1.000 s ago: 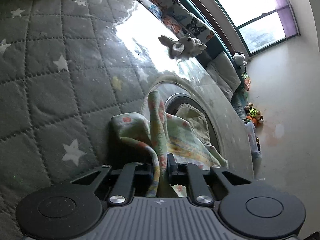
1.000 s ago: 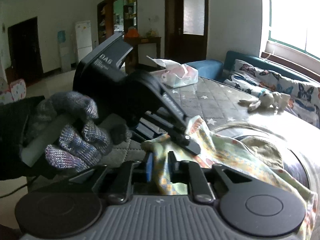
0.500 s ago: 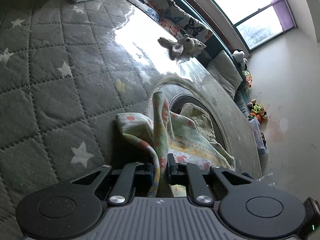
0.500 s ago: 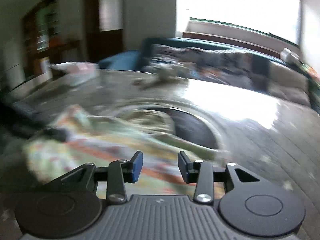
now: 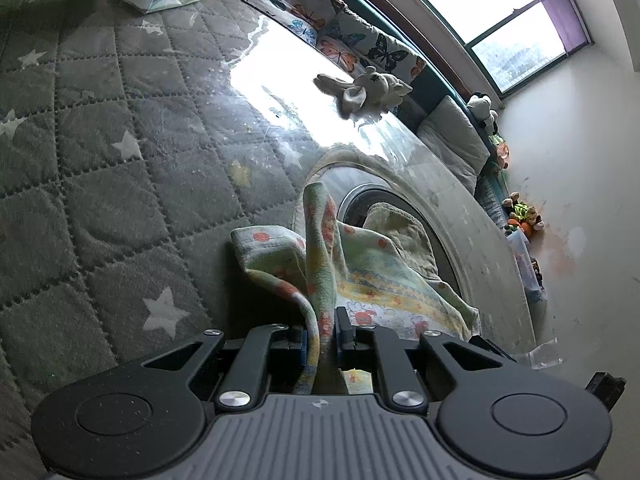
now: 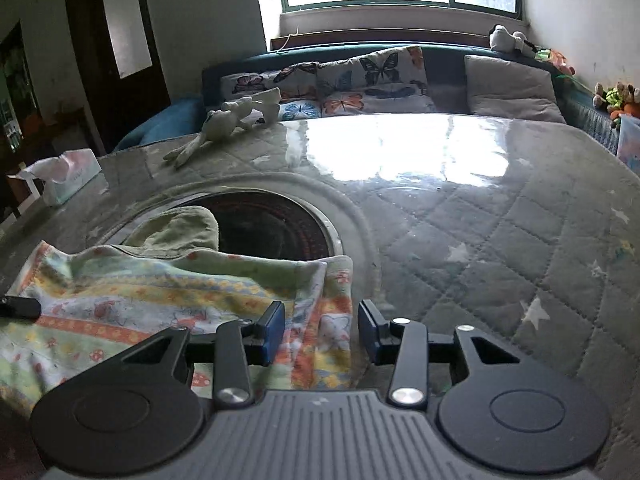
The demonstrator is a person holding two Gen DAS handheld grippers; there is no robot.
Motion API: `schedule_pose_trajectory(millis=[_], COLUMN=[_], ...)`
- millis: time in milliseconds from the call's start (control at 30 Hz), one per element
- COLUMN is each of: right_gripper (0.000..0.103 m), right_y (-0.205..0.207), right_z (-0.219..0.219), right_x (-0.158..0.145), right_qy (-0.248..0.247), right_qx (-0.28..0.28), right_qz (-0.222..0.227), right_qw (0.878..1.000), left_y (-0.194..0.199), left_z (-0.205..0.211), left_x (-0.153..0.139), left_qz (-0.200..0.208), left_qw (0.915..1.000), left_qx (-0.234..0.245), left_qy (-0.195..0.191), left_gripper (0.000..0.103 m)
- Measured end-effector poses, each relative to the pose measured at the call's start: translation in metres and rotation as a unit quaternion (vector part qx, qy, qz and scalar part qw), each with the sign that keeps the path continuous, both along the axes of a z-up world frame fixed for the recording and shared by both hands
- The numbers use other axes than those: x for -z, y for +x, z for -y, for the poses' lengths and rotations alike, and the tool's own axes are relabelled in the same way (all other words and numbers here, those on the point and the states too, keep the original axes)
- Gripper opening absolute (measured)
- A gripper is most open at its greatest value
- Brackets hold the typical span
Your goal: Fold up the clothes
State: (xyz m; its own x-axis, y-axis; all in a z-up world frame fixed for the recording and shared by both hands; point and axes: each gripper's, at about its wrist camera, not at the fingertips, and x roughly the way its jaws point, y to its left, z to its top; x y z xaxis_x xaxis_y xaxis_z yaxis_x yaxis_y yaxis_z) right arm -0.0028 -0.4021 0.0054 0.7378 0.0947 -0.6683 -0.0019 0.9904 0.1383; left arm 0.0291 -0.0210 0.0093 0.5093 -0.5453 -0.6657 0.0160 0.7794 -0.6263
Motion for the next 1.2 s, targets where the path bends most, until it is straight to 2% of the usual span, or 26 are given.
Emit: schedule_pose_trajectory(millis=[33,100,200,333,567,800,1000,1200], right_gripper=[0.019,0.011,0.007,0.003,0.003,0.003,0.002,0.003], right_y=[0.000,0.000,-0.005,-0.015,-0.012,0.013,0.039,0.059], right_z=[-0.001,-0.003,-0.007,-0.021,-0.078,-0.151,-0.211,-0.261], right_x=[0.000,0.000,-0.008,-0.035,-0.078,-0.102,-0.101,-0.081], right_qy=[0.003,0.008,0.007,0.004,-0.008,-0.001,0.012,0.016], right_qx=[-0.001,-0.003,-0.004,-0.032,-0.113,-0.189,-0.241,-0.284], right_qz=[0.000,0.000,0.013,0.044,0.082,0.108,0.110,0.086], right_qw=[1.000,1.000,1.000,0.999,0.990,0.976,0.964,0.955], left_y=[-0.001,-0.003,-0.008,-0.019,-0.047,-0.077,-0.096,-0.105], left_z=[0.001,0.002,0.001,-0.009,-0.055,-0.125,-0.177,-0.206], left_x=[-0.001,-0.003,-0.010,-0.023,-0.052,-0.080,-0.088,-0.064], left_qz=[0.003,0.011,0.024,0.042,0.080,0.116,0.124,0.084], left_qw=[1.0000,0.9999,0.9996,0.9991,0.9961,0.9866,0.9739,0.9687], left_qx=[0.001,0.002,0.003,0.000,-0.037,-0.112,-0.185,-0.225], left_qy=[0.002,0.008,0.013,0.007,0.006,0.025,0.042,0.064], left_gripper=[0.013,0.013,0.011,0.010,0.010,0.010,0.010,0.010])
